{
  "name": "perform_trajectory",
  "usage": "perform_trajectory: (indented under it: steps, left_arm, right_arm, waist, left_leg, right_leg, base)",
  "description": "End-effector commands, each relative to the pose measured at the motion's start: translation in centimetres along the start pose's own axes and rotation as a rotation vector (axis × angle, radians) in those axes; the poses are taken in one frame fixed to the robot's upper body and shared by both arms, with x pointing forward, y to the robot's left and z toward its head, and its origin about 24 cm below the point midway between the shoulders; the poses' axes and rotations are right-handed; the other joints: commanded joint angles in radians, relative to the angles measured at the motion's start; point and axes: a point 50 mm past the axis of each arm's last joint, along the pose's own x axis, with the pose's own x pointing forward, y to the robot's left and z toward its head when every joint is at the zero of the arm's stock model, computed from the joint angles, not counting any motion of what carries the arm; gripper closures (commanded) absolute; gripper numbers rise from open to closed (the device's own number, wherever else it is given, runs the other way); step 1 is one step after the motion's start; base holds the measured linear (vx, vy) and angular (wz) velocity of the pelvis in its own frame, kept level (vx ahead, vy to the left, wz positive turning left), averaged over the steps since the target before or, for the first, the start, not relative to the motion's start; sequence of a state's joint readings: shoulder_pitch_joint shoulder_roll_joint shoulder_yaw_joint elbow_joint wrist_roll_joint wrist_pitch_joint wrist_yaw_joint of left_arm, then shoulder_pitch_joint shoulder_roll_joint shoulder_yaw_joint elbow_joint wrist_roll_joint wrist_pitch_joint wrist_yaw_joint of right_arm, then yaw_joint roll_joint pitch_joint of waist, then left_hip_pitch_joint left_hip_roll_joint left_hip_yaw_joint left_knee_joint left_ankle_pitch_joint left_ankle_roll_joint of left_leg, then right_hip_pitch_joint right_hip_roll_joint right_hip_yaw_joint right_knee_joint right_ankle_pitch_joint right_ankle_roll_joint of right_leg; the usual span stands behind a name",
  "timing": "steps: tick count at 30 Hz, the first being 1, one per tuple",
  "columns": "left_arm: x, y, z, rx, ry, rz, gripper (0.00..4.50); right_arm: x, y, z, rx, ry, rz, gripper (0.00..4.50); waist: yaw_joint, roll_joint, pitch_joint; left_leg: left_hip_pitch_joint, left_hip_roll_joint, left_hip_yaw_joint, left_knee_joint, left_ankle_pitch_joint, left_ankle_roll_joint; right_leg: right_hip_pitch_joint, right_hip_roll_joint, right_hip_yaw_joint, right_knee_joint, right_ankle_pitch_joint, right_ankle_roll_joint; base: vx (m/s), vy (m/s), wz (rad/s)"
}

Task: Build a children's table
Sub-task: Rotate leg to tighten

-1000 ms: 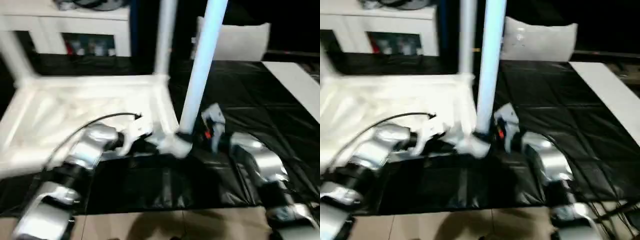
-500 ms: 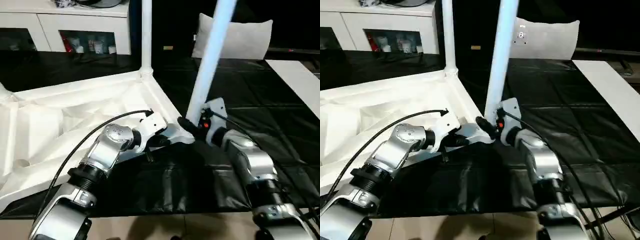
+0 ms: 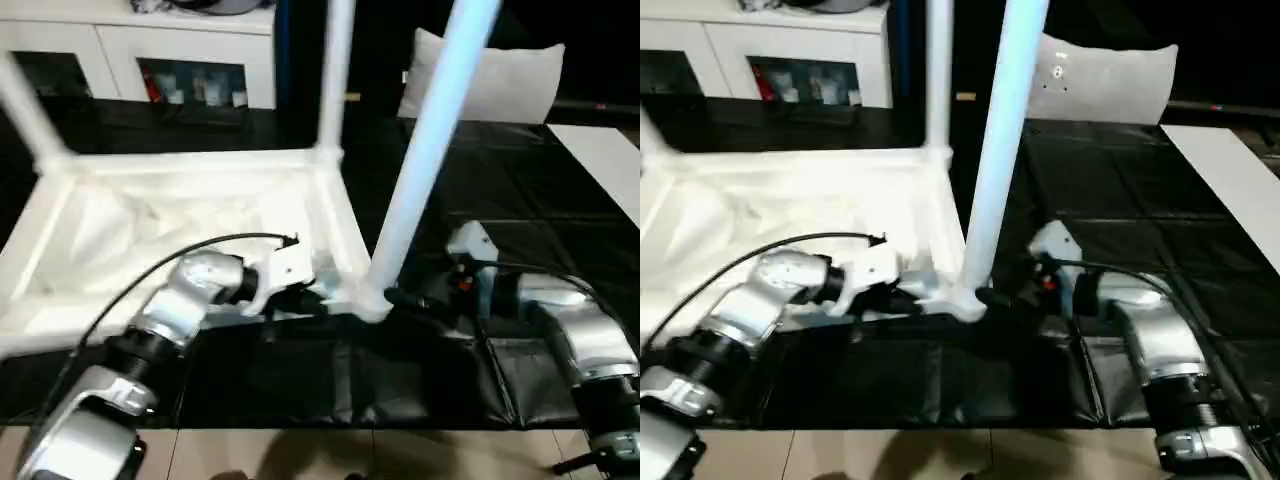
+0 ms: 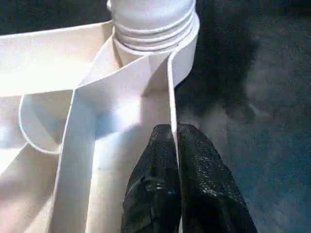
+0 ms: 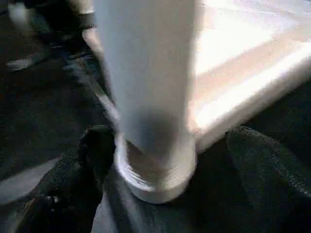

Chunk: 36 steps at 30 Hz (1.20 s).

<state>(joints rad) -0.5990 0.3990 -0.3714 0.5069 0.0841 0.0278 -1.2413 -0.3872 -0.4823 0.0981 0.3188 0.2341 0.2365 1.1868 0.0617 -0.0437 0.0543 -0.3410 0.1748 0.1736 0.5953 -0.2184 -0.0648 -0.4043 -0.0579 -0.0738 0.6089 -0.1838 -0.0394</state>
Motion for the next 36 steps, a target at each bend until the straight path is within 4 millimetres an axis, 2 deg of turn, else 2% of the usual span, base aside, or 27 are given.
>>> perform_trajectory:
  steps: [1,6,9,11,18,26,28,30,31,32,33,35,36]
  left_arm:
    - [0.9,-0.6,0.4,0.052,0.018,-0.094,4.50]
    - [1.0,-1.2,0.9,0.098,0.006,-0.196,4.50]
    - [1.1,-1.5,1.0,0.111,0.004,-0.230,4.50]
    - [1.2,-1.7,1.2,0.127,0.003,-0.267,4.50]
    - [1.2,-1.7,1.0,0.129,0.003,-0.270,4.50]
    - [1.1,-1.5,0.9,0.085,-0.014,-0.251,4.50]
    - [1.2,-1.3,0.9,0.047,-0.028,-0.216,4.50]
    - [1.5,-0.8,1.4,-0.037,-0.070,-0.133,4.50]
    - [1.5,-0.8,1.4,-0.041,-0.072,-0.129,4.50]
    - [1.8,-0.6,1.8,-0.075,-0.092,-0.084,4.50]
    - [1.9,-0.4,2.0,-0.098,-0.105,-0.055,4.50]
    - [2.4,-0.2,2.5,-0.138,-0.123,0.016,4.50]
    - [2.7,-0.1,2.7,-0.155,-0.127,0.044,4.50]
  right_arm:
    - [-0.2,0.2,0.2,-0.015,-0.001,0.039,0.88]
    - [-0.1,0.6,0.2,-0.015,0.024,0.151,1.25]
    - [0.1,0.9,0.2,-0.012,0.024,0.191,1.57]
    - [0.4,1.3,0.2,0.001,0.017,0.255,1.76]
    - [0.4,1.7,0.0,0.023,0.022,0.304,2.39]
    - [0.5,2.2,-0.1,0.057,-0.005,0.325,2.44]
    - [1.0,2.3,0.0,0.072,-0.022,0.293,2.44]
    - [2.2,1.9,0.1,0.103,-0.044,0.167,2.44]
    - [2.3,1.9,0.1,0.104,-0.045,0.159,2.44]
    - [3.1,1.6,0.2,0.114,-0.049,0.075,2.44]
    - [3.7,1.3,0.3,0.120,-0.050,0.017,2.44]
    - [5.1,0.5,0.3,0.167,-0.042,-0.154,2.45]
    - [5.7,0.3,0.4,0.189,-0.045,-0.205,2.46]
  waist:
    - [0.000,0.002,-0.060]
    - [0.009,0.002,-0.062]
    - [0.016,-0.003,-0.061]
    - [0.025,-0.001,-0.061]
    - [0.028,-0.001,-0.062]
    - [0.029,-0.002,-0.063]
    - [0.028,0.000,-0.062]
    - [0.024,-0.001,-0.060]
    - [0.019,-0.002,-0.058]
    - [0.017,0.001,-0.057]
    - [0.012,-0.001,-0.055]
    - [-0.001,-0.002,-0.054]
    - [-0.016,-0.001,-0.054]
  left_leg:
    - [-0.004,0.060,-0.016,-0.064,-0.108,0.086]
    - [-0.004,0.063,-0.015,-0.063,-0.094,0.085]
    - [-0.004,0.061,-0.013,-0.062,-0.097,0.082]
    - [-0.002,0.064,-0.013,-0.063,-0.098,0.083]
    - [-0.003,0.062,-0.014,-0.063,-0.096,0.069]
    - [-0.004,0.061,-0.014,-0.062,-0.083,0.071]
    - [-0.005,0.060,-0.013,-0.062,-0.081,0.068]
    - [-0.005,0.058,-0.016,-0.064,-0.094,0.058]
    - [-0.005,0.057,-0.015,-0.066,-0.103,0.052]
    - [-0.002,0.057,-0.017,-0.066,-0.114,0.035]
    - [-0.004,0.052,-0.019,-0.067,-0.131,0.028]
    - [-0.004,0.050,-0.022,-0.069,-0.144,0.015]
    - [-0.012,0.048,-0.026,-0.072,-0.148,0.008]
  right_leg:
    - [0.059,-0.093,0.059,-0.082,-0.246,-0.191]
    - [0.061,-0.094,0.059,-0.075,-0.209,-0.207]
    - [0.062,-0.095,0.058,-0.077,-0.235,-0.199]
    - [0.059,-0.094,0.058,-0.078,-0.252,-0.190]
    - [0.059,-0.094,0.058,-0.078,-0.249,-0.183]
    - [0.061,-0.092,0.057,-0.076,-0.238,-0.179]
    - [0.061,-0.092,0.057,-0.076,-0.236,-0.179]
    - [0.060,-0.093,0.056,-0.080,-0.272,-0.171]
    - [0.059,-0.092,0.056,-0.083,-0.295,-0.165]
    - [0.056,-0.095,0.057,-0.087,-0.348,-0.150]
    - [0.059,-0.093,0.053,-0.094,-0.402,-0.132]
    - [0.054,-0.092,0.051,-0.098,-0.449,-0.112]
    - [0.060,-0.091,0.048,-0.099,-0.464,-0.103]
  base:
    - [0.000,0.000,0.00]
    - [0.000,0.000,0.00]
    - [0.000,0.000,0.00]
    - [0.000,0.000,0.00]
    - [0.000,0.000,0.00]
    - [0.000,0.000,0.00]
    - [0.000,0.000,0.00]
    - [0.000,0.000,0.00]
    - [0.000,0.000,0.00]
    - [0.000,0.000,0.00]
    - [0.000,0.000,0.00]
    - [0.000,0.000,0.00]
    - [0.000,0.000,0.00]
